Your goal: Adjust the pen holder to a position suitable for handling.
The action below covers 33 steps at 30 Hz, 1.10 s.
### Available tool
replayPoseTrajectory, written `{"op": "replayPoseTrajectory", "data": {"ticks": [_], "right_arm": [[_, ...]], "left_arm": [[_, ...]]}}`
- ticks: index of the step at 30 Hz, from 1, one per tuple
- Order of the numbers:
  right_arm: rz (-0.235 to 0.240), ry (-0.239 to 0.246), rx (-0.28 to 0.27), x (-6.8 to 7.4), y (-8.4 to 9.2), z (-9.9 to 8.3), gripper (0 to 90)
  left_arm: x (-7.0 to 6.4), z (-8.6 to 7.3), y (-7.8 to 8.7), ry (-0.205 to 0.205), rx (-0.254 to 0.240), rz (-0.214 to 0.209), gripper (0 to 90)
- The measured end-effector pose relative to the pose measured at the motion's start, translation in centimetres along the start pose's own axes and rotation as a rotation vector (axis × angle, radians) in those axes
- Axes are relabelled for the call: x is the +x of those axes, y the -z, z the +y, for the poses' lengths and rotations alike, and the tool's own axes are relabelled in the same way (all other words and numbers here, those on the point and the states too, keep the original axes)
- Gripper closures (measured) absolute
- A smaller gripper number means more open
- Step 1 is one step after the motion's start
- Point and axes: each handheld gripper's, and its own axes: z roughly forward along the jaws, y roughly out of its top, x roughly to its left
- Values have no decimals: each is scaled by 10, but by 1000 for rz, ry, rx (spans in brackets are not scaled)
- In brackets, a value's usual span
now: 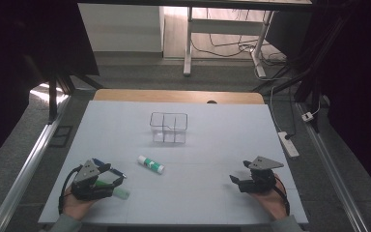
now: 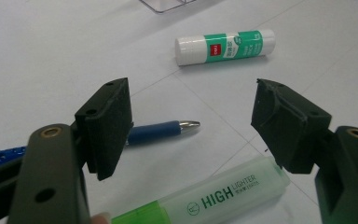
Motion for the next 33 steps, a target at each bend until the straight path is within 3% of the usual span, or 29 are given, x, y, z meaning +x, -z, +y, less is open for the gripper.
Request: {"op": "replayPoseTrajectory", "data": {"ticks": [13,20,25,33], "right_arm": [[4,5,13,-1,-1,-1,218],[0,15,17,0,-2,0,218],[-3,12,24,-2,-2,0,218],[-7,10,24,-3,0,0,218]], "left_arm": [[2,2,1,-3,6,-13,289],[0,9,3,-62,29,-14,295],[3,24,5,-113,71,-46,294],[7,38,8,-152,110,-82,298]]}}
